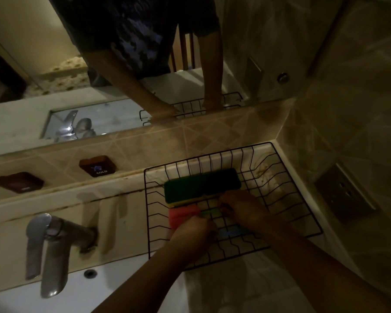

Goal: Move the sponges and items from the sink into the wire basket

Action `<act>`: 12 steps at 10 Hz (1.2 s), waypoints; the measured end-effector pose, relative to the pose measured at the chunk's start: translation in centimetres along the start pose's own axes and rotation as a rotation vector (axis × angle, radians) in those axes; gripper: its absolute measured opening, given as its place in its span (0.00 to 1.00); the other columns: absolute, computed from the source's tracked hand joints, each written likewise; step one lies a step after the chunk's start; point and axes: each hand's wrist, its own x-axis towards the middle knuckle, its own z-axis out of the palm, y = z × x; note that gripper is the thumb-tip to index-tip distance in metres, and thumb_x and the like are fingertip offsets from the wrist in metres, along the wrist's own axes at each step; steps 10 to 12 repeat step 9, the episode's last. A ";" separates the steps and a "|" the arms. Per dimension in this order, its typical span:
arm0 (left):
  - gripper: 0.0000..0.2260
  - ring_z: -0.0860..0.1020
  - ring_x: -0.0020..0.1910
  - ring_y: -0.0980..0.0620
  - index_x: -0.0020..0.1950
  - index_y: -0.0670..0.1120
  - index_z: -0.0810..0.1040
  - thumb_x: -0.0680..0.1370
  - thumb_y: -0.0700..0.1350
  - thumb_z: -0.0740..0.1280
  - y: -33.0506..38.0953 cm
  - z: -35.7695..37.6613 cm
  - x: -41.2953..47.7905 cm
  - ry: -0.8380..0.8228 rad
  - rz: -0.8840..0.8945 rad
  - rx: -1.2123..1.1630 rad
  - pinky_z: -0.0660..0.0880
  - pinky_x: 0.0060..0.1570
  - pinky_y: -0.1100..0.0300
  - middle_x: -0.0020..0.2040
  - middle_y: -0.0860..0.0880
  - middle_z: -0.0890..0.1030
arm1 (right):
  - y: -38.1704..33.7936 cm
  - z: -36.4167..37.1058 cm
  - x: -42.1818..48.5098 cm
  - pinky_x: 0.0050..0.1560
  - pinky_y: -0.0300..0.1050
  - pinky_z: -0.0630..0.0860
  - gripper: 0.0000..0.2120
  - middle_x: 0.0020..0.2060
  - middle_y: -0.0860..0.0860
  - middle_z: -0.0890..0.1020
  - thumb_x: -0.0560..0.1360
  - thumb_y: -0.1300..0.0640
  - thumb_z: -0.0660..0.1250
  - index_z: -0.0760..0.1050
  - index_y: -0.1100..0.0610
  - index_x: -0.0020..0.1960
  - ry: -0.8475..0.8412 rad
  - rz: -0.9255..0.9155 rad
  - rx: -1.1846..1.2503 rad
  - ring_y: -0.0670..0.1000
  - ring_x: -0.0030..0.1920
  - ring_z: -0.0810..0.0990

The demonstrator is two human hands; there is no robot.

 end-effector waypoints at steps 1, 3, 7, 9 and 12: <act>0.10 0.78 0.51 0.46 0.59 0.44 0.80 0.82 0.43 0.61 0.1 -0.1 -0.1 0.022 -0.008 -0.003 0.77 0.53 0.51 0.53 0.43 0.81 | -0.1 -0.2 -0.1 0.55 0.50 0.73 0.08 0.55 0.56 0.79 0.79 0.58 0.63 0.78 0.57 0.55 -0.011 -0.013 0.002 0.56 0.55 0.76; 0.08 0.79 0.47 0.49 0.55 0.45 0.81 0.82 0.42 0.62 0.8 -0.8 -1.2 0.114 0.023 -0.040 0.78 0.50 0.55 0.49 0.46 0.82 | -0.3 -0.7 -0.7 0.54 0.50 0.75 0.09 0.54 0.54 0.81 0.78 0.56 0.64 0.79 0.54 0.56 0.049 -0.021 0.029 0.55 0.54 0.77; 0.08 0.78 0.48 0.54 0.57 0.48 0.79 0.81 0.44 0.63 -0.1 -2.8 -6.4 0.249 0.042 -0.045 0.73 0.44 0.67 0.51 0.50 0.81 | -6.5 -1.3 -2.7 0.48 0.48 0.77 0.04 0.46 0.46 0.79 0.76 0.54 0.67 0.79 0.47 0.49 0.216 -0.014 0.126 0.47 0.45 0.78; 0.07 0.80 0.46 0.49 0.51 0.46 0.80 0.80 0.42 0.62 -2.3 -4.4 -13.9 0.368 0.001 -0.011 0.76 0.44 0.59 0.48 0.47 0.82 | -14.6 0.4 -4.3 0.44 0.48 0.77 0.04 0.46 0.49 0.79 0.77 0.53 0.65 0.78 0.50 0.48 0.270 -0.075 0.102 0.50 0.45 0.78; 0.07 0.80 0.46 0.49 0.51 0.46 0.80 0.80 0.42 0.62 -2.3 -4.4 -13.9 0.368 0.001 -0.011 0.76 0.44 0.59 0.48 0.47 0.82 | -14.6 0.4 -4.3 0.44 0.48 0.77 0.04 0.46 0.49 0.79 0.77 0.53 0.65 0.78 0.50 0.48 0.270 -0.075 0.102 0.50 0.45 0.78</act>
